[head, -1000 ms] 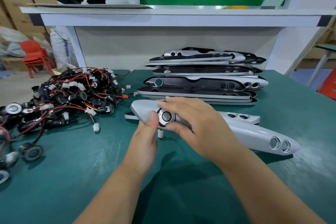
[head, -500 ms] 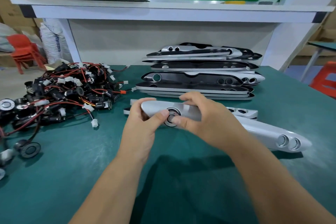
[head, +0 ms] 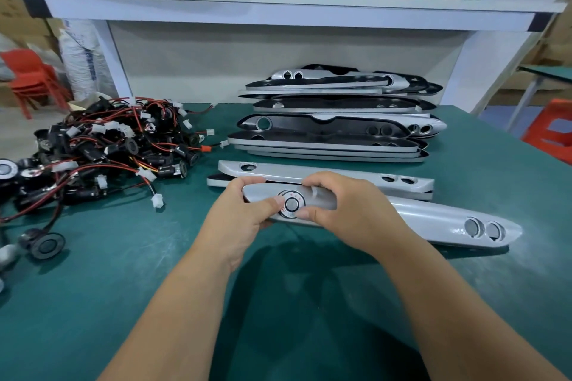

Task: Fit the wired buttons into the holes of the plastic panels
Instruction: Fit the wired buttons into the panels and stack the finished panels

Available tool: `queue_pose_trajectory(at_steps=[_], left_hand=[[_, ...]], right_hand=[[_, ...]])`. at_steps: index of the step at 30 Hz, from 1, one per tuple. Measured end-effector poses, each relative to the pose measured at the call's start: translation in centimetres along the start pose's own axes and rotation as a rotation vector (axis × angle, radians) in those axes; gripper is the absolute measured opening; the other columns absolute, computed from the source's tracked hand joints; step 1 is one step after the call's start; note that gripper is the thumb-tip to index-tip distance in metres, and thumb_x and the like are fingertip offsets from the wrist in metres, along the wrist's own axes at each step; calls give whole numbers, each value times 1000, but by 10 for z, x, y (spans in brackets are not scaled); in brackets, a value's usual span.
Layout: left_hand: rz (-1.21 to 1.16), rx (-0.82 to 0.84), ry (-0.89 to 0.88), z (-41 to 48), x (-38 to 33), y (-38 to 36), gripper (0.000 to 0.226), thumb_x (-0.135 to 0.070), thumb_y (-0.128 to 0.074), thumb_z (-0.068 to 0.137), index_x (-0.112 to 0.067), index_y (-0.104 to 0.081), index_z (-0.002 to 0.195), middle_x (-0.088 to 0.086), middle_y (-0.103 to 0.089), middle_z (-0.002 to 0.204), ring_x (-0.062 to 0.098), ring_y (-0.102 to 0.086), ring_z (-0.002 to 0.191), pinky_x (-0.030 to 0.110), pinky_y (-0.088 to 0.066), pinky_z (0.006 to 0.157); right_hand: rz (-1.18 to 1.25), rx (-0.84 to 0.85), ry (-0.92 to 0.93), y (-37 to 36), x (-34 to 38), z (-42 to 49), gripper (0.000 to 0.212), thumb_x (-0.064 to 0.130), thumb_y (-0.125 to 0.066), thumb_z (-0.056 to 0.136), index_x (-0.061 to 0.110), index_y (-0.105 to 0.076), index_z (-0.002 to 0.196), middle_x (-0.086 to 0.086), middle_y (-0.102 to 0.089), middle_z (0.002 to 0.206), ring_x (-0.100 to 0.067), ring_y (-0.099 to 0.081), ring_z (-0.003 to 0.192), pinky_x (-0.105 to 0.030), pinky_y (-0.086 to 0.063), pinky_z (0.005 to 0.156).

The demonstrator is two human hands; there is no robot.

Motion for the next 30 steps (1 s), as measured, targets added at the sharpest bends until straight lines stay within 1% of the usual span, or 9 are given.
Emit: queue_pose_trajectory(at_steps=[3, 6, 9, 12, 16, 20, 23, 26, 30], left_hand=[[56, 21, 14, 0, 2, 0, 30, -8, -72, 80, -25, -56, 98, 7, -62, 91, 18, -65, 77, 36, -56, 82], [145, 8, -3, -1, 2, 1, 26, -13, -73, 81, -25, -56, 97, 4, -61, 87, 22, -65, 83, 42, -55, 88], [205, -7, -19, -1, 2, 1, 24, -18, -73, 82, -26, -56, 97, 1, -63, 85, 22, -67, 83, 44, -55, 88], [227, -16, -11, -1, 4, 0, 24, -22, -73, 82, -26, -56, 98, 2, -65, 85, 27, -69, 86, 46, -54, 89], [242, -23, 7, -2, 7, -1, 24, -23, -73, 82, -27, -56, 97, 3, -67, 84, 26, -70, 85, 47, -54, 89], [273, -29, 6, -2, 7, -1, 23, -25, -72, 82, -28, -55, 97, 4, -68, 94, 28, -68, 92, 47, -52, 91], [304, -39, -3, -4, 7, 0, 23, -30, -71, 83, -31, -53, 98, 3, -66, 95, 26, -67, 93, 47, -51, 92], [319, -45, -23, -7, 5, -2, 22, -29, -70, 84, -31, -53, 97, 3, -67, 94, 26, -66, 94, 48, -50, 92], [395, -64, -63, -10, -1, -4, 21, -30, -69, 84, -32, -51, 96, -1, -68, 92, 21, -65, 90, 46, -51, 89]], right_hand=[[33, 47, -15, -4, -5, 2, 40, 50, -68, 78, 41, -56, 115, 22, -59, 116, -3, -49, 107, -22, -35, 91], [20, 80, -7, -8, -6, 3, 38, 51, -65, 79, 42, -54, 114, 21, -58, 114, -4, -48, 105, -25, -35, 95], [-7, 93, -6, -11, -7, 5, 44, 60, -61, 75, 42, -52, 115, 20, -56, 107, -4, -46, 98, -28, -33, 97], [-75, 56, 3, -16, -5, 5, 53, 65, -61, 72, 38, -51, 116, 19, -57, 109, -5, -46, 101, -29, -28, 96], [-101, 19, -3, -19, -6, 5, 55, 68, -61, 71, 37, -51, 115, 17, -58, 109, -7, -48, 106, -29, -23, 96], [-104, -24, -21, -19, -5, 3, 55, 68, -62, 70, 36, -51, 112, 17, -59, 106, -8, -50, 104, -31, -23, 97], [-108, -47, -20, -19, -2, 1, 54, 67, -63, 70, 35, -51, 112, 16, -60, 103, -10, -50, 103, -32, -23, 96], [-104, -70, -22, -18, 0, 0, 54, 67, -63, 70, 34, -50, 110, 15, -59, 100, -10, -49, 101, -32, -23, 95], [-127, -104, -17, -17, 3, -1, 52, 68, -63, 69, 35, -47, 106, 15, -58, 95, -11, -47, 97, -33, -22, 90]])
Point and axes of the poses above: each hand's wrist, its own z-axis towards the middle knuckle, its own y-axis out of the back of the hand, x = y × z, the point moved 6 cm from there along z, towards the middle knuckle
